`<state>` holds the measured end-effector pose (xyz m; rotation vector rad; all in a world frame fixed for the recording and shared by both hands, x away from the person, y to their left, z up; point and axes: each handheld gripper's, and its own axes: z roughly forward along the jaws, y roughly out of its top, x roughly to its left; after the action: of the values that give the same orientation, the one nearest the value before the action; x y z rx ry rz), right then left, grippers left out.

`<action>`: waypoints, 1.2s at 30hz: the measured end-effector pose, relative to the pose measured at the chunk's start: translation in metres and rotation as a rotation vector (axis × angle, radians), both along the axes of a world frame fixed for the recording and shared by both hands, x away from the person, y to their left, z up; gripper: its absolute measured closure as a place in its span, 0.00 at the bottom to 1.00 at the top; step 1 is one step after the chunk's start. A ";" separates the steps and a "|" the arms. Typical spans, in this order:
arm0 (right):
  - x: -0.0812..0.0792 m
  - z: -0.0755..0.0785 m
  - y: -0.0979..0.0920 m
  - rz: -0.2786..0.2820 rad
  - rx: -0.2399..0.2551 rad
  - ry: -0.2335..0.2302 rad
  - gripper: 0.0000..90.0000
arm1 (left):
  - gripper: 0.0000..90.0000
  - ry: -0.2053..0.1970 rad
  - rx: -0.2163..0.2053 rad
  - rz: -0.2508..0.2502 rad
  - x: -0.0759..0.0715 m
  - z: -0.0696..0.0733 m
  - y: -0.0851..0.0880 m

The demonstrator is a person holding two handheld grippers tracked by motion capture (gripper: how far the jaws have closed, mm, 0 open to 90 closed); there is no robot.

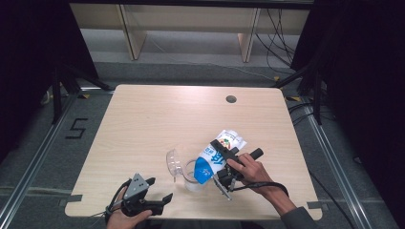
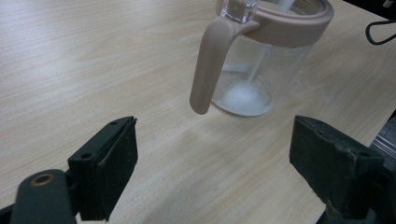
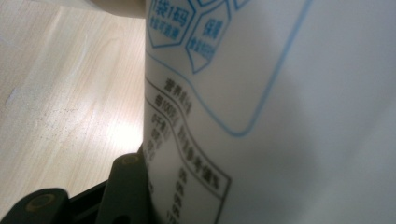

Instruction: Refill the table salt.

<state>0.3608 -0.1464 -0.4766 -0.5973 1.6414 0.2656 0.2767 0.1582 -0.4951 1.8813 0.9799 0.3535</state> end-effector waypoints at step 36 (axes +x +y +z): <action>0.000 0.000 -0.001 -0.016 0.001 -0.007 0.60 | 0.17 0.000 0.002 0.000 0.000 0.000 0.000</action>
<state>0.3605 -0.1476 -0.4765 -0.5837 1.6390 0.2522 0.2767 0.1582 -0.4949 1.8829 0.9796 0.3547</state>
